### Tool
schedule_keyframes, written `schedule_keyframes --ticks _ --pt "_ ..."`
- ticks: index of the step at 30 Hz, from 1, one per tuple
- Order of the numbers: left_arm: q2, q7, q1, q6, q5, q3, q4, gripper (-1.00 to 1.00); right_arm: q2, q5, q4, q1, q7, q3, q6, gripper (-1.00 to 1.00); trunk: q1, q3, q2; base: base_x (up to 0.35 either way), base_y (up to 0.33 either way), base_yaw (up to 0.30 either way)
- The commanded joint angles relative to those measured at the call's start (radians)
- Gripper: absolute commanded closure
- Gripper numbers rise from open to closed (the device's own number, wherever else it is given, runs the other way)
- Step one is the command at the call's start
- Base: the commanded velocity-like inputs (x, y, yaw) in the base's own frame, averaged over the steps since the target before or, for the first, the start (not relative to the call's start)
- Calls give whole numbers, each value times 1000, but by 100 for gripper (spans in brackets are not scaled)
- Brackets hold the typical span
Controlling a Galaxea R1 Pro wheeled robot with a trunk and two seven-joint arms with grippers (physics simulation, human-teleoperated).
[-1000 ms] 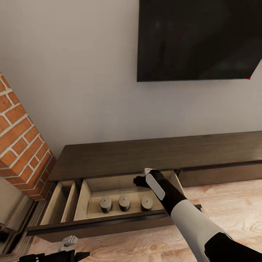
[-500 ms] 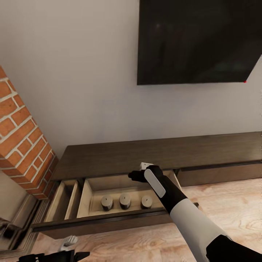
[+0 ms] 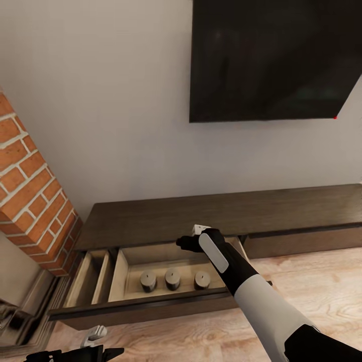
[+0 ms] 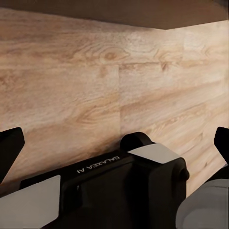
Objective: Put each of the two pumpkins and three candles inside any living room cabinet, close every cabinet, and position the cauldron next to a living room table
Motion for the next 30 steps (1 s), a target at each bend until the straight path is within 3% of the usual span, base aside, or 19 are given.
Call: schedule_keyframes --ticks 1,20,30 --pt "0 1 0 8 8 -2 0 -100 0 -10 -1 -1 -10 2 0 -100 -4 2 7 -107 0 0" --pt "4 13 0 6 6 1 -1 -100 -1 -10 -1 -1 -11 2 0 -100 -77 62 140 -259 0 0" --pt "5 34 -1 5 7 2 -1 -100 0 -10 -1 -1 -12 3 2 -100 -115 93 210 -73 0 0"
